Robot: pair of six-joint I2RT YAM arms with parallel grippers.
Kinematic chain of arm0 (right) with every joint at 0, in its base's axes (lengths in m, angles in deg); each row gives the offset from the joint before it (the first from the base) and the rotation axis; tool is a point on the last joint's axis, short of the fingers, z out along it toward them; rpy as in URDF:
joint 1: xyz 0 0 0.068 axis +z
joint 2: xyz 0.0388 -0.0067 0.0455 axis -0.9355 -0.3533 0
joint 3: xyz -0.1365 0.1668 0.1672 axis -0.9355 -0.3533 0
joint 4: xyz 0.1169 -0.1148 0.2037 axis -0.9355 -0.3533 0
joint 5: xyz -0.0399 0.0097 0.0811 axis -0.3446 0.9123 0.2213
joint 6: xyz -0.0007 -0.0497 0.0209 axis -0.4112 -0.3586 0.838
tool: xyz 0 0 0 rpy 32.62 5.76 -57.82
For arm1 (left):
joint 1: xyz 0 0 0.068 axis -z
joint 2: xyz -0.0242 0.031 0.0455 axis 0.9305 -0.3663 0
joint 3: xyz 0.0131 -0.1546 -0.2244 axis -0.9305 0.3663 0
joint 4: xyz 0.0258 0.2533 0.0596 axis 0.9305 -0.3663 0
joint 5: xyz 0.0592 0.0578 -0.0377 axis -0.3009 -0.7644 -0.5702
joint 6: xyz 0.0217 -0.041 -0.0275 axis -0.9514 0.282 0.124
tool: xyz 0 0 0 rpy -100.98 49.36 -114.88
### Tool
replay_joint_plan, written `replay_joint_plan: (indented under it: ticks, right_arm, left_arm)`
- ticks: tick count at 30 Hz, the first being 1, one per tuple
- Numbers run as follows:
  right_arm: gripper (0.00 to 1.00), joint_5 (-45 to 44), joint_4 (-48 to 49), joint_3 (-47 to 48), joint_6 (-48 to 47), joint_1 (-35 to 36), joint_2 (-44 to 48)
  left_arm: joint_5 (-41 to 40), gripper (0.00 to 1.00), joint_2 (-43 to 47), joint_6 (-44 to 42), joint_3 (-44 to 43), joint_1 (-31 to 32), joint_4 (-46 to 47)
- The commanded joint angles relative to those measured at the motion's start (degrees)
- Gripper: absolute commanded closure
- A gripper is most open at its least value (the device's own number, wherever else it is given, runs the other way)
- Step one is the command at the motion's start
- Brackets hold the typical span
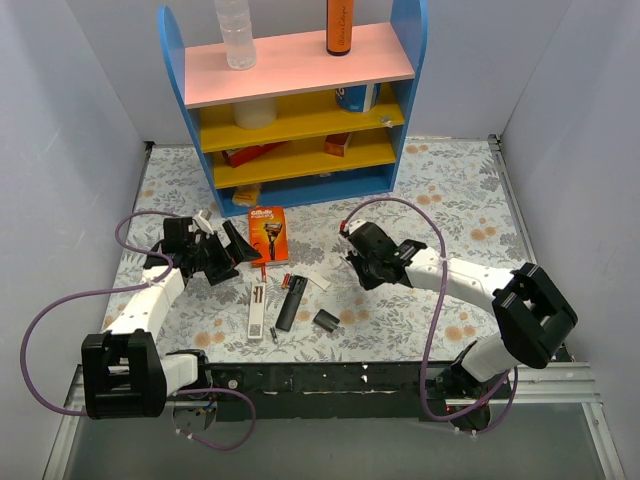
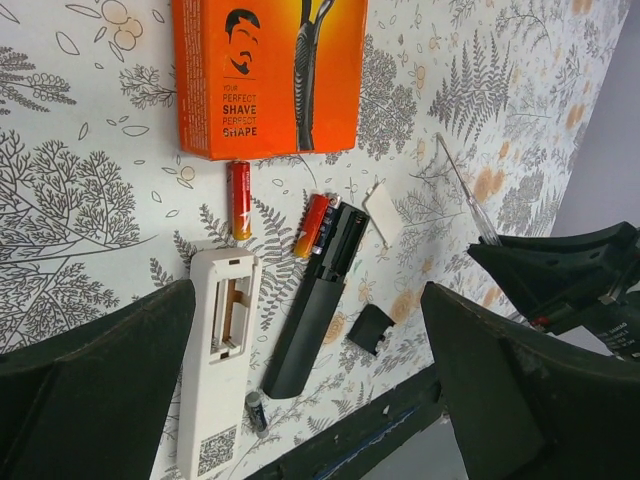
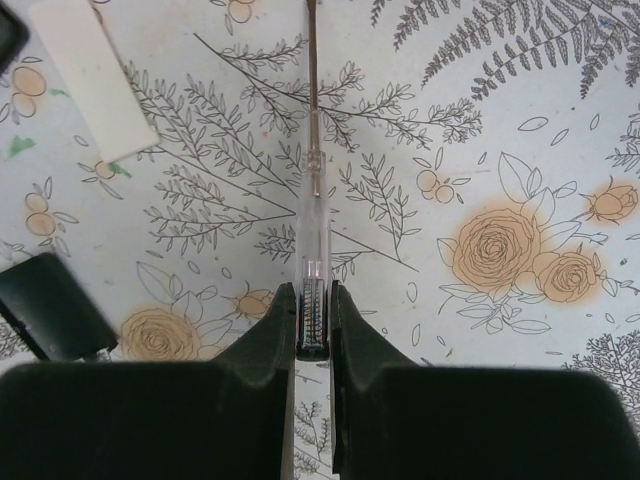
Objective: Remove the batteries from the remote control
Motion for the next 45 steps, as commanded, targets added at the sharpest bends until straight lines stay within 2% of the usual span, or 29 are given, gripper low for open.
replay_joint_plan:
  ticks: [1,6,11,17,19,23,24,27,34,39,45]
  right_arm:
    - [0.99,-2.9,6.1,-3.5,3.3,-0.2,0.4]
    - [0.87,-1.7,11.8,-9.3,5.3,-0.2,0.5]
    - [0.81,-0.5,12.8,-10.3,5.5,-0.2,-0.9]
    - [0.67,-0.6,11.3,-8.7,4.5,-0.2,0.8]
    - [0.54,-0.8,10.2,-7.7,4.0,-0.2,1.6]
    - [0.46,-0.8,5.7,-4.6,3.4,-0.2,3.9]
    - [0.30,-0.4,4.8,-3.1,3.3,-0.2,4.6]
    - [0.12,-0.3,1.8,0.1,2.8,-0.2,8.6]
    - [0.09,-2.4,0.6,1.9,3.9,-0.2,20.5]
    - [0.05,-1.6,0.9,0.8,11.3,-0.2,26.8]
    - [0.04,-0.8,3.6,0.1,16.3,-0.2,33.0]
  left_arm:
    - [-1.3,0.02,2.0,-0.9,0.5,0.2,2.4]
    - [-2.2,0.02,2.0,-0.5,0.7,0.2,2.3]
    - [-2.9,0.02,2.6,0.0,0.9,0.3,2.3]
    - [-3.3,0.02,3.0,0.2,1.0,0.4,2.3]
    - [-3.9,0.02,3.8,0.6,1.0,0.3,2.4]
    - [-4.8,0.02,5.7,0.7,0.1,0.3,2.3]
    - [-4.5,0.02,6.2,0.9,-0.8,0.4,2.4]
    - [-3.2,0.02,9.2,3.1,-1.9,0.3,3.7]
    - [-0.3,0.02,15.7,7.0,-6.4,0.4,6.4]
    - [5.2,0.02,18.7,9.1,-8.4,0.5,9.0]
    - [10.6,0.02,19.0,9.9,-7.4,0.5,7.0]
